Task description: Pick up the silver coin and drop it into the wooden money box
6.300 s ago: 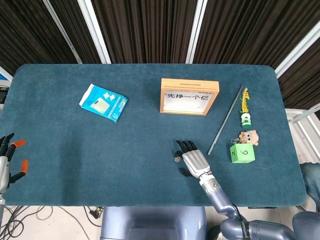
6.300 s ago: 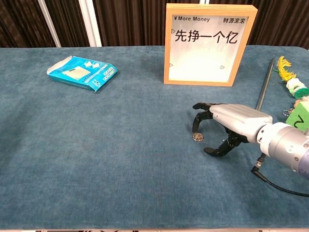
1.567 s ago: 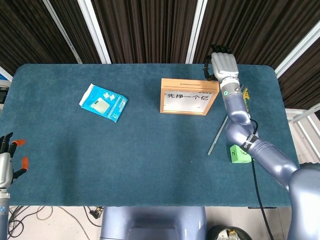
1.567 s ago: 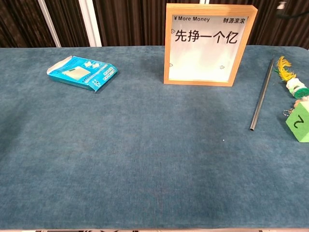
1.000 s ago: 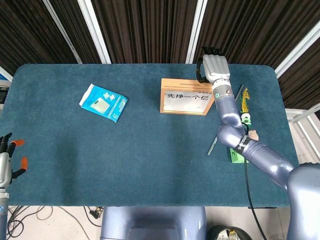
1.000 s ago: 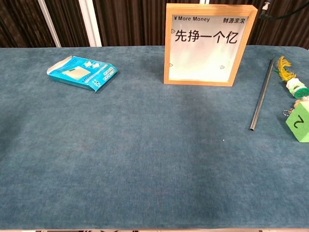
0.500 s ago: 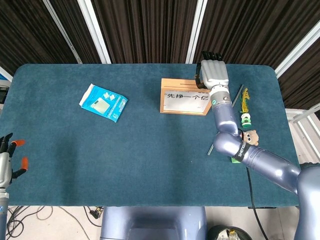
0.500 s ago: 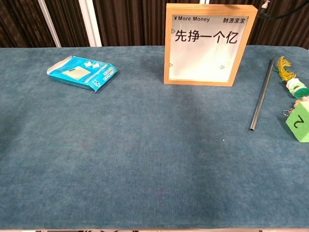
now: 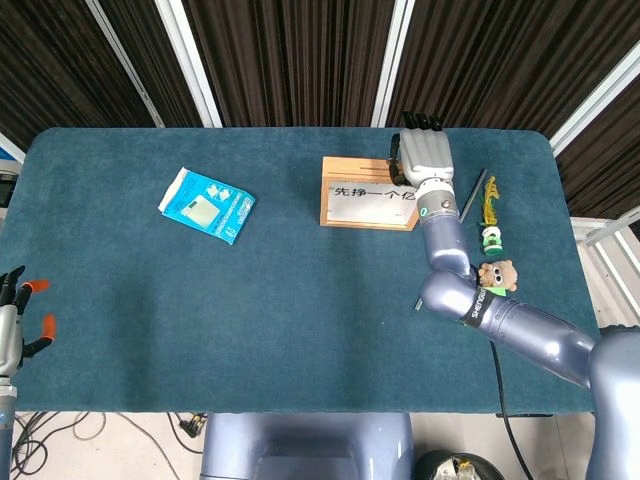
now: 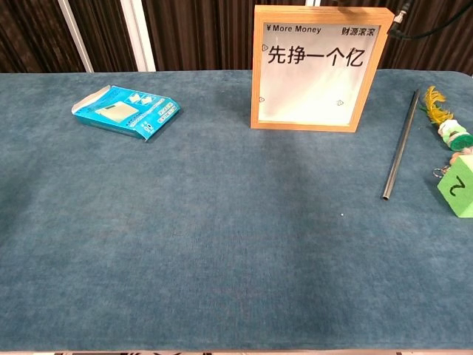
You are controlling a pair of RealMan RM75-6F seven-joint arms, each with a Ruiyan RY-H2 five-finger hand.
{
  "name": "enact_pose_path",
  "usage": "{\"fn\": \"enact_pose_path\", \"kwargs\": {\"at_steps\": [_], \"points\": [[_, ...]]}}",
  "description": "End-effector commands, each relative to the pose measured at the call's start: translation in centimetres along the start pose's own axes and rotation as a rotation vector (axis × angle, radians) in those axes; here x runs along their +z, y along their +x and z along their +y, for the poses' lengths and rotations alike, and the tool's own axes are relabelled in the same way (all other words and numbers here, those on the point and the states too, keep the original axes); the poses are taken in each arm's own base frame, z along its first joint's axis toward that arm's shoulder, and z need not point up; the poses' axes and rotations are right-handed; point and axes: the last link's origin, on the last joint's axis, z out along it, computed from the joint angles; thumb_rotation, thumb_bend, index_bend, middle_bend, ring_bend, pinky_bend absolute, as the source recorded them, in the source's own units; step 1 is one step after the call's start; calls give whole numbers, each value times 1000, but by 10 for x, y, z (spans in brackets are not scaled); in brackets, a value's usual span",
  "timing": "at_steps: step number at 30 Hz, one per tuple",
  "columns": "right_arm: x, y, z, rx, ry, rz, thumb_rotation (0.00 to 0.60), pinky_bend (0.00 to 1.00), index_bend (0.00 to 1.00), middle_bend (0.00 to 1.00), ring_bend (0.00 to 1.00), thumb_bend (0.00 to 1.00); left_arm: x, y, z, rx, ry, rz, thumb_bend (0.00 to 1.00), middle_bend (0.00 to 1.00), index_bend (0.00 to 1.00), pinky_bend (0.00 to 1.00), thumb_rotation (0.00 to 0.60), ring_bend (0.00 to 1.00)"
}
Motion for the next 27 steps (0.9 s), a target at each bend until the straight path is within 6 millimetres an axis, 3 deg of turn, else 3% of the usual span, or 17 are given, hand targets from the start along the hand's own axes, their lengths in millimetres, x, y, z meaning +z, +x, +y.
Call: {"fn": "enact_pose_path", "kwargs": {"at_steps": [1,27], "points": [[0,-1,0,2,-1,-1,600,0,658,78,0,611,0,0,0,0,0,0,461,34,284,0,600,0],[0,-6,0,-12,-16,-20,600,0,587,68,0,610,1,0,0,-4,4,-3,461,34,284,0,600,0]]}}
